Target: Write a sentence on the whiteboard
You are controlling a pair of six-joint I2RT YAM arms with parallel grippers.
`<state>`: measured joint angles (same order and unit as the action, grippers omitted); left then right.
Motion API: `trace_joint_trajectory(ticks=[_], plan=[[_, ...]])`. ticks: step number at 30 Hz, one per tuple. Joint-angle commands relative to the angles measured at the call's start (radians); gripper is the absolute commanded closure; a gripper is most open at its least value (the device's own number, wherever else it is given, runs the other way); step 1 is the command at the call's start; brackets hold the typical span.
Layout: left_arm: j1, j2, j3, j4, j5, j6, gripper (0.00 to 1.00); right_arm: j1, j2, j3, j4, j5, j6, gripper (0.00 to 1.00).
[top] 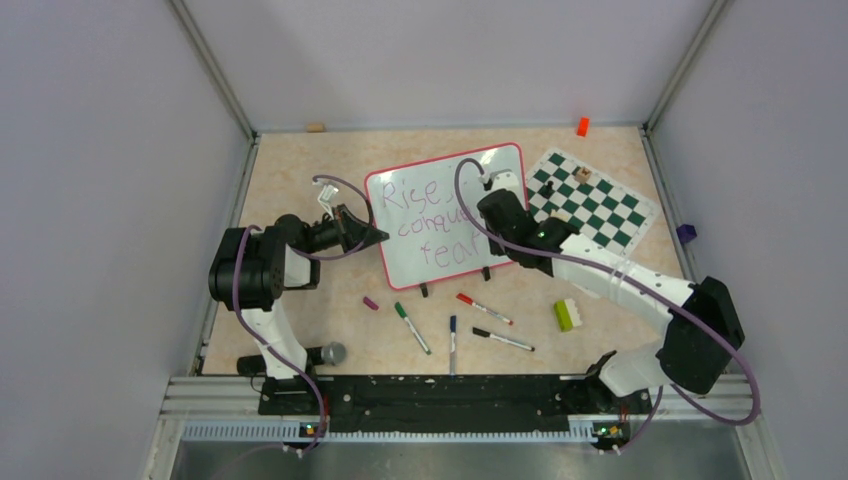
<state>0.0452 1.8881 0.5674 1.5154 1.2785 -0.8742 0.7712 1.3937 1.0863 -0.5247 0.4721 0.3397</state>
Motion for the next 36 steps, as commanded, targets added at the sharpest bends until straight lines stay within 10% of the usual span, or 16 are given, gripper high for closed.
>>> trace_joint_trajectory(ticks=[1, 36], plan=[[0.004, 0.0, 0.007, 0.104, 0.03, 0.03, 1.0, -0.013, 0.007, 0.0, 0.039, -0.013, -0.013, 1.0], [0.005, -0.003, 0.005, 0.104, 0.029, 0.03, 1.0, -0.024, 0.039, -0.076, 0.008, -0.094, -0.009, 1.0]])
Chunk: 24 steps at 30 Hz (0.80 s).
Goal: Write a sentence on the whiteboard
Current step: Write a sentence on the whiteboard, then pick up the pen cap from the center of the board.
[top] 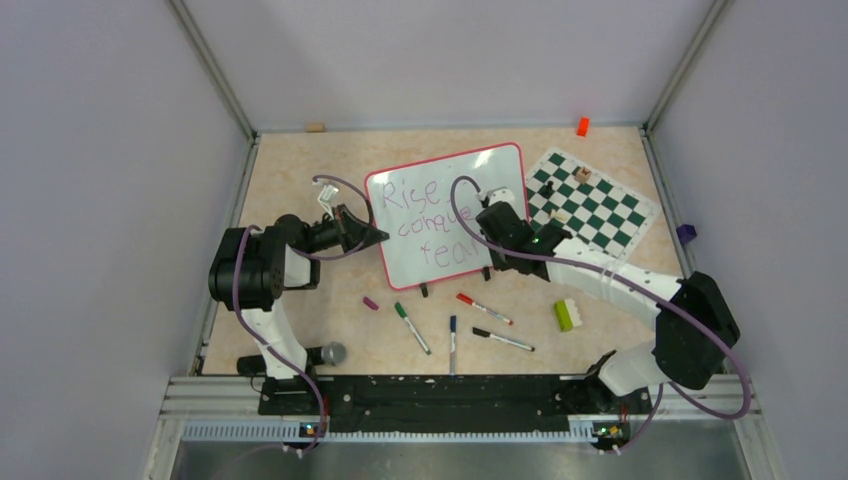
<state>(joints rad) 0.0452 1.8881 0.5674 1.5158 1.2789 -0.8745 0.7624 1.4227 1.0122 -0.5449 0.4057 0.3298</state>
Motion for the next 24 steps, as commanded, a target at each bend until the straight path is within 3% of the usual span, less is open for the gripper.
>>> trace_joint_trajectory(ticks=[1, 8, 16, 24], plan=[[0.005, -0.002, 0.006, 0.104, 0.029, 0.03, 1.0, -0.015, 0.01, 0.004, 0.034, -0.05, -0.003, 1.0], [0.005, -0.003, 0.006, 0.104, 0.029, 0.031, 1.0, -0.015, -0.091, 0.019, 0.1, -0.15, 0.003, 1.0], [0.006, -0.006, 0.002, 0.104, 0.027, 0.032, 1.0, -0.015, -0.28, -0.113, 0.127, -0.011, 0.032, 1.0], [0.006, -0.025, -0.015, 0.104, 0.026, 0.048, 0.97, -0.015, -0.464, -0.308, 0.24, 0.018, 0.07, 1.0]])
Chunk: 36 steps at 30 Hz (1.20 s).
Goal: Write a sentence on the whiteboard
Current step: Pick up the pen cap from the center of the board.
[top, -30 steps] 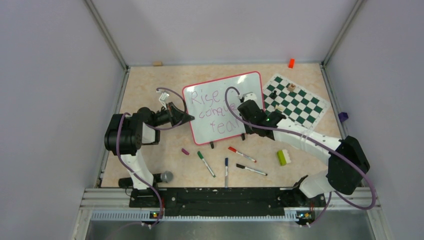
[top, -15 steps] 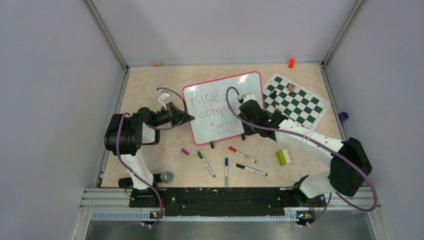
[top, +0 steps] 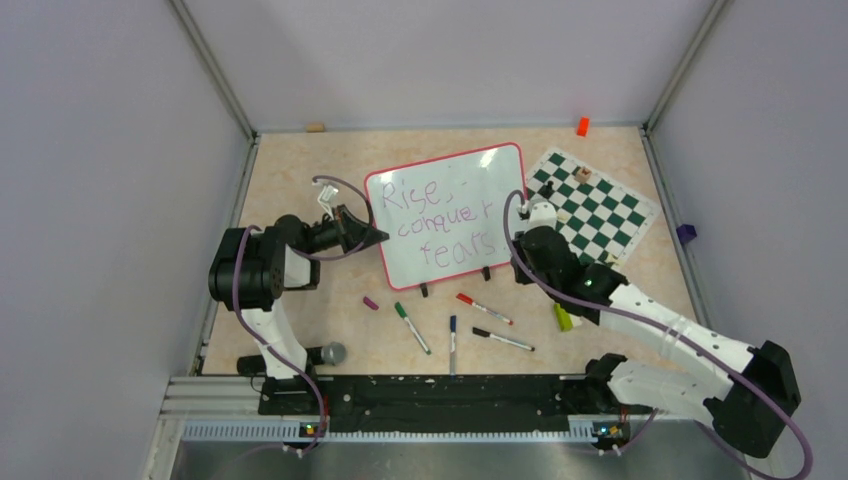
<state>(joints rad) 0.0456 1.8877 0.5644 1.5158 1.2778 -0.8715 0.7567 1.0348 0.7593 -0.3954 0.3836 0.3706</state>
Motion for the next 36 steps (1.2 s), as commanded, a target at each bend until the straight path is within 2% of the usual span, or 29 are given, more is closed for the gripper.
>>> trace_joint_trajectory(ticks=[1, 5, 8, 12, 14, 15, 24, 27, 32, 33, 34, 36], plan=[[0.006, -0.024, -0.01, 0.104, 0.03, 0.043, 0.95, -0.01, -0.09, -0.069, 0.099, 0.039, 0.031, 1.0], [0.007, -0.027, -0.007, 0.104, 0.036, 0.036, 0.81, -0.01, -0.108, -0.095, 0.112, 0.031, 0.036, 1.0], [0.007, -0.04, -0.01, 0.104, 0.041, 0.03, 0.65, -0.01, -0.105, -0.1, 0.113, 0.026, 0.039, 1.0], [0.006, -0.074, -0.036, 0.104, 0.035, 0.046, 0.27, -0.01, -0.103, -0.098, 0.115, 0.019, 0.038, 1.0], [0.008, -0.095, -0.05, 0.104, 0.028, 0.054, 0.04, -0.01, -0.105, -0.095, 0.115, 0.018, 0.039, 1.0], [0.009, -0.104, -0.057, 0.104, 0.026, 0.059, 0.02, -0.01, -0.107, -0.095, 0.115, 0.019, 0.039, 1.0], [0.014, -0.21, -0.148, 0.104, -0.025, 0.117, 0.01, -0.009, -0.12, -0.096, 0.109, 0.036, 0.038, 1.0], [0.016, -0.309, -0.209, 0.036, -0.081, 0.203, 0.01, -0.01, -0.136, -0.103, 0.109, 0.051, 0.039, 1.0], [0.016, -0.318, -0.209, 0.027, -0.081, 0.203, 0.01, -0.009, -0.152, -0.11, 0.106, 0.063, 0.041, 1.0], [0.016, -0.516, -0.3, -0.228, -0.271, 0.362, 0.01, -0.009, -0.155, -0.112, 0.105, 0.064, 0.043, 1.0], [0.015, -0.627, -0.344, -0.36, -0.389, 0.429, 0.01, -0.01, -0.157, -0.114, 0.104, 0.064, 0.044, 1.0], [0.016, -0.763, -0.379, -0.531, -0.546, 0.473, 0.01, -0.01, -0.165, -0.117, 0.102, 0.067, 0.046, 1.0]])
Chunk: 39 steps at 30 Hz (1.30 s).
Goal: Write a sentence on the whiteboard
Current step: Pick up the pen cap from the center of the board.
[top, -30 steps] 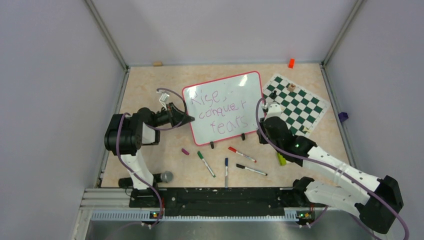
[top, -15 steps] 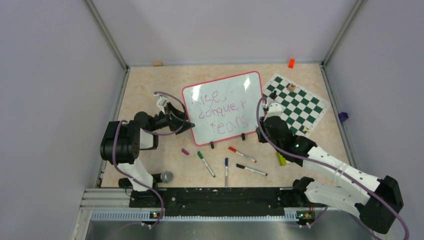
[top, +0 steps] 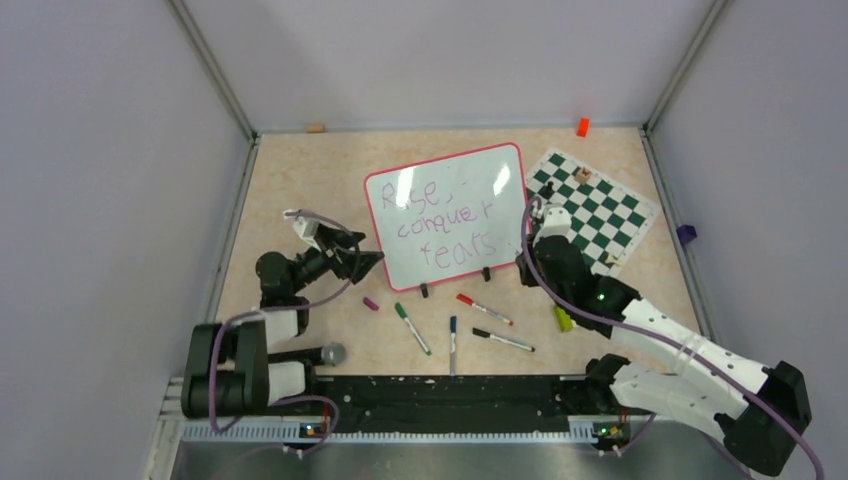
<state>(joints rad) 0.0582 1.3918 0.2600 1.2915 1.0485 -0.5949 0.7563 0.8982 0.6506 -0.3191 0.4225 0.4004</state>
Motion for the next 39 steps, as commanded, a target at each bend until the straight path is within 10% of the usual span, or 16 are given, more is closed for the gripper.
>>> trace_joint_trajectory(ticks=[1, 8, 18, 25, 33, 39], plan=[[0.002, -0.335, -0.092, -0.374, -0.388, 0.208, 0.01, -0.009, -0.028, -0.01, 0.025, 0.031, 0.016, 1.0], [0.002, -0.691, -0.21, -0.589, -0.69, 0.129, 0.01, -0.009, -0.04, -0.008, 0.011, 0.036, 0.018, 1.0], [0.003, -0.733, -0.13, -1.062, -1.137, -0.172, 0.01, -0.009, -0.073, -0.006, 0.0, 0.056, 0.026, 1.0], [0.003, -0.756, -0.094, -1.17, -1.004, -0.26, 0.08, -0.009, -0.076, 0.004, -0.017, 0.054, 0.026, 1.0], [0.003, -0.678, 0.145, -1.748, -1.099, -0.418, 0.17, -0.008, -0.075, 0.007, -0.029, 0.033, 0.033, 1.0], [-0.023, -0.52, 0.209, -1.896, -1.014, -0.531, 0.3, -0.009, -0.057, 0.009, -0.027, 0.023, 0.039, 1.0]])
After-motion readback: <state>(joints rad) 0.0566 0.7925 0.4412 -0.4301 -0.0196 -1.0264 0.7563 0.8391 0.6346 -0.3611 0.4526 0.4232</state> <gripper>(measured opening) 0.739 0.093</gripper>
